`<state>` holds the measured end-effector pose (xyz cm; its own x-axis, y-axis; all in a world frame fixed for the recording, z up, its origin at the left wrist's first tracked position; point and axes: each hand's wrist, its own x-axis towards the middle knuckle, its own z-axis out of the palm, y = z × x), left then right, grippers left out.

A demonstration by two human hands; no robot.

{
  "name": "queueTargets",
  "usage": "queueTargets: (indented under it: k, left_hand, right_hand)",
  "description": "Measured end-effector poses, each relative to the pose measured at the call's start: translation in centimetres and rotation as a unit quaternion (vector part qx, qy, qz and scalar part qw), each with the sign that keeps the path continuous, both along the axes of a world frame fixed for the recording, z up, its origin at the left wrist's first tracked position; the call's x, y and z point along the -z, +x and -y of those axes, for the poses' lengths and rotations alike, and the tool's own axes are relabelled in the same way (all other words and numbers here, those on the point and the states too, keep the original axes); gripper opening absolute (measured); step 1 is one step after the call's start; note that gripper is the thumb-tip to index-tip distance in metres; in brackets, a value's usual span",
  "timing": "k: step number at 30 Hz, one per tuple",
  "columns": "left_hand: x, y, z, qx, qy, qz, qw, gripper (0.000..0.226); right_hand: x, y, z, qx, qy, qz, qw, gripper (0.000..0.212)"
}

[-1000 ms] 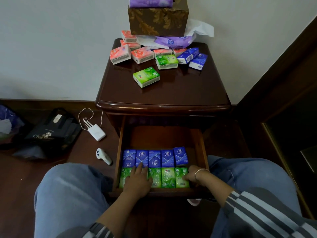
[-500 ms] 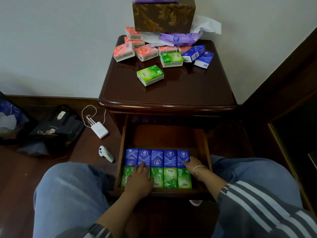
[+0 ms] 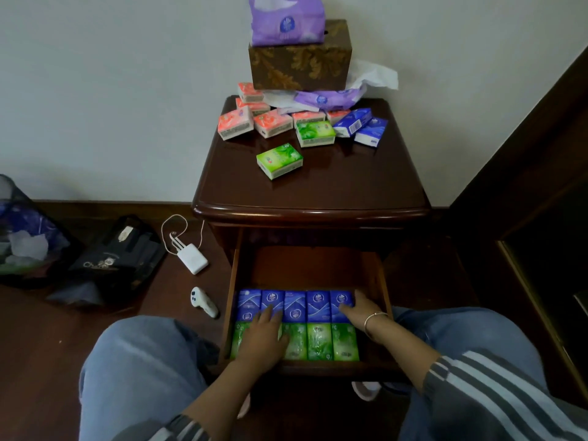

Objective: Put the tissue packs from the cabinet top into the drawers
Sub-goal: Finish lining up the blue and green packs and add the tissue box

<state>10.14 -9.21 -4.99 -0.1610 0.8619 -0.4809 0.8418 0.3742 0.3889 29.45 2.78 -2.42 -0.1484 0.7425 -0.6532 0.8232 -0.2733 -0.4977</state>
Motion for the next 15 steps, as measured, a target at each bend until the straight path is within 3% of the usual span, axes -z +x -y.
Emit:
queueTargets:
  k: [4,7,9,12,15]
  left_hand:
    - [-6.8,-0.5,-2.0,-0.013,0.221,0.076,0.972,0.042]
    - [-13.2,-1.9,-4.6,0.000,0.434,0.013,0.901,0.035]
    - [-16.8,-3.3,-7.2,-0.022,0.509,-0.026,0.860,0.037]
    - [-19.5,-5.0,-11.9,-0.059,0.501,-0.077,0.860,0.049]
    - [-19.3,-6.0,-16.8,-0.087,0.386,-0.091,0.914,0.071]
  right_hand:
    - [-8.2,1.3,-1.1,-0.160,0.084,-0.052,0.982,0.044]
    - [-14.7,2.5,-3.2,-0.150,0.247,-0.126,0.949,0.027]
    - [-17.5,2.8,-5.2,-0.139,0.339,-0.118,0.923,0.024]
    - [-19.4,2.3,-7.6,-0.121,0.382,-0.104,0.910,0.022]
    - [-19.5,1.4,-9.0,-0.109,0.419,-0.109,0.895,0.018]
